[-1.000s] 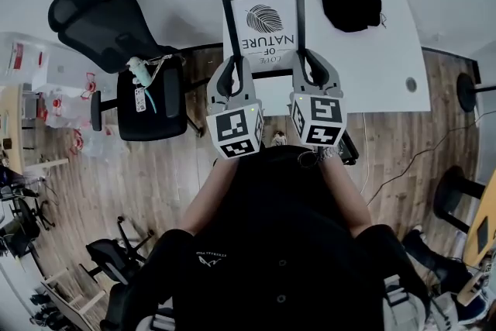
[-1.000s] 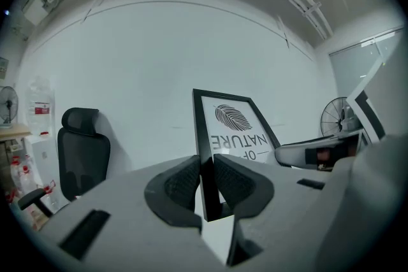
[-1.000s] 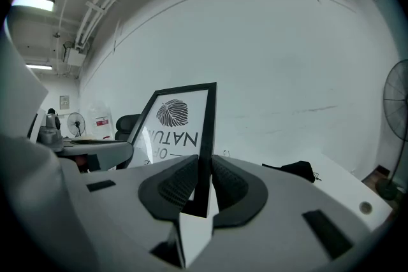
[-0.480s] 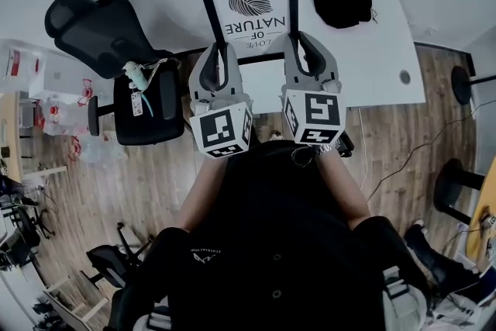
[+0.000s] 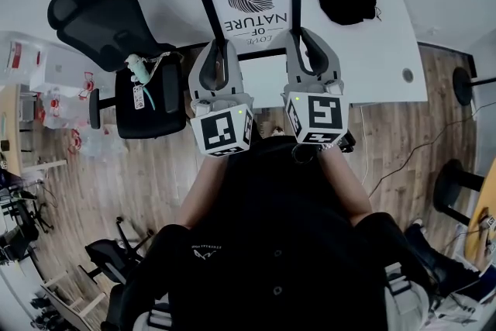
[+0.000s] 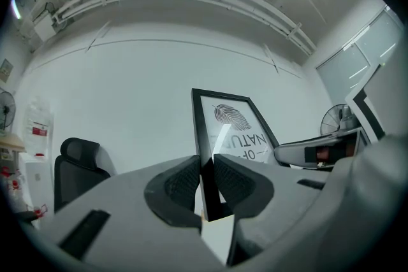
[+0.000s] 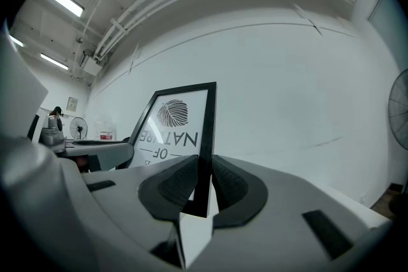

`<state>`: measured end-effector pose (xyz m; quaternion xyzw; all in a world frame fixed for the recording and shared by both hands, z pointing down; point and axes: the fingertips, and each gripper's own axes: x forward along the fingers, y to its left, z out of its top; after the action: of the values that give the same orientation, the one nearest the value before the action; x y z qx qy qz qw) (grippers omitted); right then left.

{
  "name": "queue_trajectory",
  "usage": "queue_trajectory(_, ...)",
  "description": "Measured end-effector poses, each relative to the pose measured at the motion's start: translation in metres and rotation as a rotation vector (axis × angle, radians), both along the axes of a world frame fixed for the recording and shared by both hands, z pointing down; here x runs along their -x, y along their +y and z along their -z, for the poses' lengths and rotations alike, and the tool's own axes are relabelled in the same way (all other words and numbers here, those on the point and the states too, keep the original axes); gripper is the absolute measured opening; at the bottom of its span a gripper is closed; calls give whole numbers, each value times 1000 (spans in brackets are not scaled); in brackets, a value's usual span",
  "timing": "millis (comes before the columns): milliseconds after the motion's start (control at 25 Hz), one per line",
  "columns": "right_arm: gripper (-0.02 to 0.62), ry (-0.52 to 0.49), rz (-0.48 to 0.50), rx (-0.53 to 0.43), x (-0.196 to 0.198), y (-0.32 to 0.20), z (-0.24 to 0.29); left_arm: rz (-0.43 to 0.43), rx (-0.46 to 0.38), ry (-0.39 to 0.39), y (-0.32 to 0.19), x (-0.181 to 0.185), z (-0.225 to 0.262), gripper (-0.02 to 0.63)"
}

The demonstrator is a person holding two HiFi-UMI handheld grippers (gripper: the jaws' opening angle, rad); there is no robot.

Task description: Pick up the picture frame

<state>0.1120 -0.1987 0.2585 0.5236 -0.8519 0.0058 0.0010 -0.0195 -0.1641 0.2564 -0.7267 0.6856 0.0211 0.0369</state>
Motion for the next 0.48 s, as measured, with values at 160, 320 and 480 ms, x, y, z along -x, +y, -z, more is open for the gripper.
queue_trajectory(160,66,4,8,11,1,1,-2,13,5,3,3,1,-2,71)
queue_trajectory(320,66,4,19,24,1,-2,-5,27,12,4,3,1,-4,71)
queue_trajectory(480,66,3,24,39,2,-2,-8,41,26,5,3,1,-6,71)
